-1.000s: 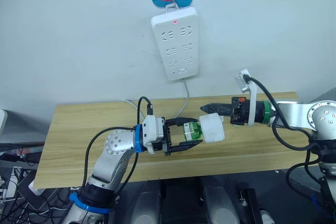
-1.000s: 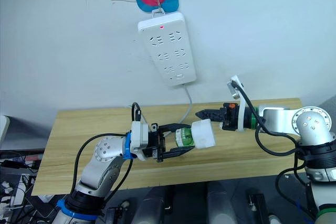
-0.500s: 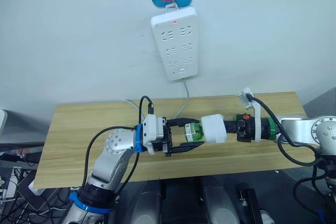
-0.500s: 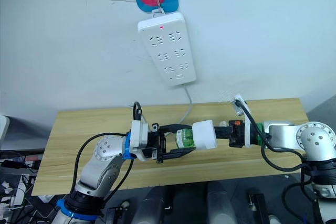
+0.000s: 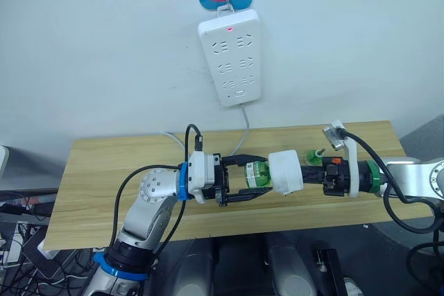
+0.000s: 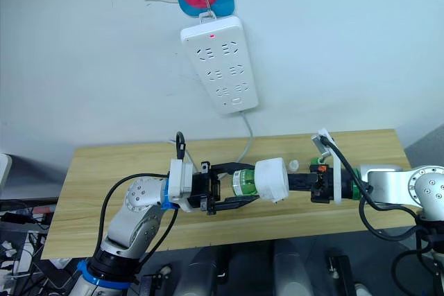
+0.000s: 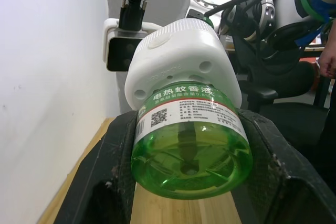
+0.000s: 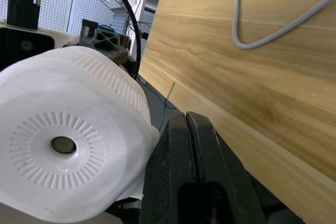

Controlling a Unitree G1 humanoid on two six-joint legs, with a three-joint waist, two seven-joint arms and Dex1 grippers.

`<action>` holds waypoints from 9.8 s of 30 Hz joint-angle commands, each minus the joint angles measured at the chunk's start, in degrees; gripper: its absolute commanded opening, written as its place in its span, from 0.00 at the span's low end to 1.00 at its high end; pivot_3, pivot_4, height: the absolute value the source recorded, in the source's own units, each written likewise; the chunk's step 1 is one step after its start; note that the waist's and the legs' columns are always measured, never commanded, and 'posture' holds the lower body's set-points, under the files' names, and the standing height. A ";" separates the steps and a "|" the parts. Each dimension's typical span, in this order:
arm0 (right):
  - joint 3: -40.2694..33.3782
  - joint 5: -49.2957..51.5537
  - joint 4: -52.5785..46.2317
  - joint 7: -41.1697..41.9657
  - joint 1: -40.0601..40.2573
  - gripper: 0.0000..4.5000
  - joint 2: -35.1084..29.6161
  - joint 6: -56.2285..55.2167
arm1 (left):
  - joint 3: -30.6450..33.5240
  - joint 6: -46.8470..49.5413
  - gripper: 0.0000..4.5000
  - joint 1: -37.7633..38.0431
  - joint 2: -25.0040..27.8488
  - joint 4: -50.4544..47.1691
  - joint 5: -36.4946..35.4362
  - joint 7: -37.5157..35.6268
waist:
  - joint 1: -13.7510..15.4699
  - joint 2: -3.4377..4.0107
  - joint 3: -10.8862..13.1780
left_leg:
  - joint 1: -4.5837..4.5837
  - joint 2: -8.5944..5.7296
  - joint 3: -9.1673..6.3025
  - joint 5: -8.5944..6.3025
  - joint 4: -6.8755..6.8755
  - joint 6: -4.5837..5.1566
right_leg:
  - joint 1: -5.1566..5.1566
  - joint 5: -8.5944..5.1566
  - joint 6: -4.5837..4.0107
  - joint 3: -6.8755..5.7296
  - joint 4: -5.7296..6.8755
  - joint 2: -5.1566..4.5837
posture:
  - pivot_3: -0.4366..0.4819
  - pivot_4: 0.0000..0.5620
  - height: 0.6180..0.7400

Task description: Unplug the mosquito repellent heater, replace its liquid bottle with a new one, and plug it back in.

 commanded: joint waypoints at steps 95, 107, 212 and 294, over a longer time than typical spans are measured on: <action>1.12 -52.09 -15.17 46.45 1.25 0.99 7.78 -28.42 | 1.70 -5.80 0.50 -2.89 6.45 4.20 -5.10 -5.29 | 0.00 -0.06 -0.12 | 0.01 -0.01 -0.07 0.01 0.00 -0.02 | -0.02 0.00 0.01 -0.06 0.00 -0.02 | 0.40 0.53 1.00; 1.04 -54.19 -15.51 48.54 1.25 0.66 8.75 -30.43 | 1.96 -4.18 0.50 -2.17 6.12 2.73 -4.97 -5.87 | 0.02 -0.06 -0.12 | 0.01 -0.01 -0.07 0.01 0.00 -0.02 | -0.02 0.00 0.01 -0.06 0.01 -0.02 | 0.41 0.51 1.00; -3.87 -52.14 -30.33 5.23 34.11 0.99 -1.73 -52.95 | -0.76 13.87 0.50 -9.05 -1.52 4.95 10.88 8.30 | -1.51 -0.09 -0.22 | 0.06 0.05 -0.18 0.20 0.05 -0.34 | 0.08 0.03 -0.09 0.16 0.18 -0.06 | 0.27 0.55 1.00; -1.19 -49.58 -35.61 -18.29 8.37 0.66 32.11 -22.85 | 15.37 -2.76 1.00 -29.71 0.87 39.56 6.42 9.43 | -0.25 -0.29 -1.96 | 0.07 -0.21 -0.15 0.25 0.04 -0.19 | 0.11 0.17 0.10 -0.16 0.08 0.07 | 0.29 0.46 1.00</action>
